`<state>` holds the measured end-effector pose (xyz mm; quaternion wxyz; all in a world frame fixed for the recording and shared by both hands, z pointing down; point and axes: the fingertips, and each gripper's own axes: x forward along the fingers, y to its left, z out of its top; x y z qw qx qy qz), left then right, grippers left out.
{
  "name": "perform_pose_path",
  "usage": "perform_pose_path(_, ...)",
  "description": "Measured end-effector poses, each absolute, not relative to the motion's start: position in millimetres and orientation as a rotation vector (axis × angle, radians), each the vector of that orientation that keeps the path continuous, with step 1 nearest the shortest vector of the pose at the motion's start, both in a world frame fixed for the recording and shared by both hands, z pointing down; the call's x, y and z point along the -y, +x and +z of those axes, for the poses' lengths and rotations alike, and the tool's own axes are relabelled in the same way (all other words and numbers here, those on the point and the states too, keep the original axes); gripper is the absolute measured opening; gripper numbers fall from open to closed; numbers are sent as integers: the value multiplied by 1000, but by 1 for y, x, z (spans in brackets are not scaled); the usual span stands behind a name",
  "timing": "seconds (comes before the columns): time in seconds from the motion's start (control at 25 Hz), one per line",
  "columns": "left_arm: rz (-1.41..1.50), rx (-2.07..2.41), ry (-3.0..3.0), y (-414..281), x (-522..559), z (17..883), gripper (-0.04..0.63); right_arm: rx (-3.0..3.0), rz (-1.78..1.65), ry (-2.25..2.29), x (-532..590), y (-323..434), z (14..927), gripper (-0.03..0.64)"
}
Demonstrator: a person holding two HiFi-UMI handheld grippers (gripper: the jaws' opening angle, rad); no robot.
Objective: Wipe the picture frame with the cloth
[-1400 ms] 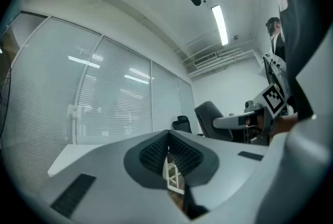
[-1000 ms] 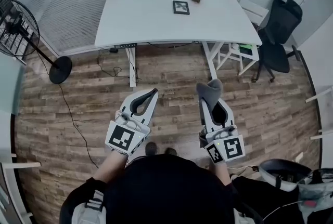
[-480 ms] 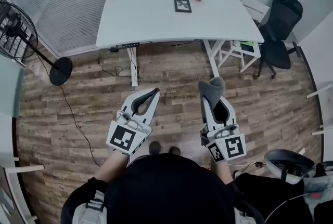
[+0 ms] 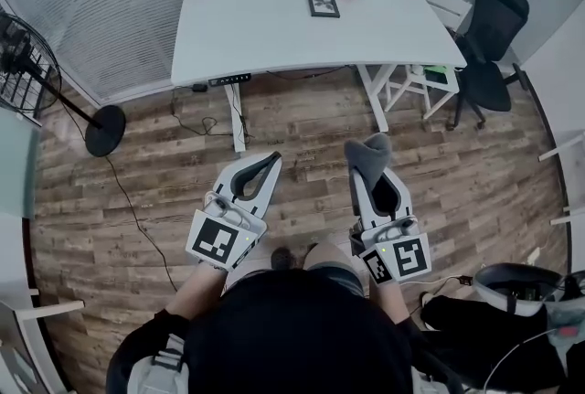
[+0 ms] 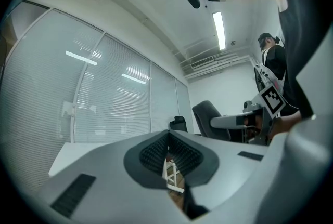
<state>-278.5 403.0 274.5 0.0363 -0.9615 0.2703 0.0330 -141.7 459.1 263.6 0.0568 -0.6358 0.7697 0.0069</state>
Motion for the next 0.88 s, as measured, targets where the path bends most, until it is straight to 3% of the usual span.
perform_pose_path(0.88, 122, -886, -2903, -236, -312, 265, 12, -2333, 45, -1920, -369, -80, 256, 120)
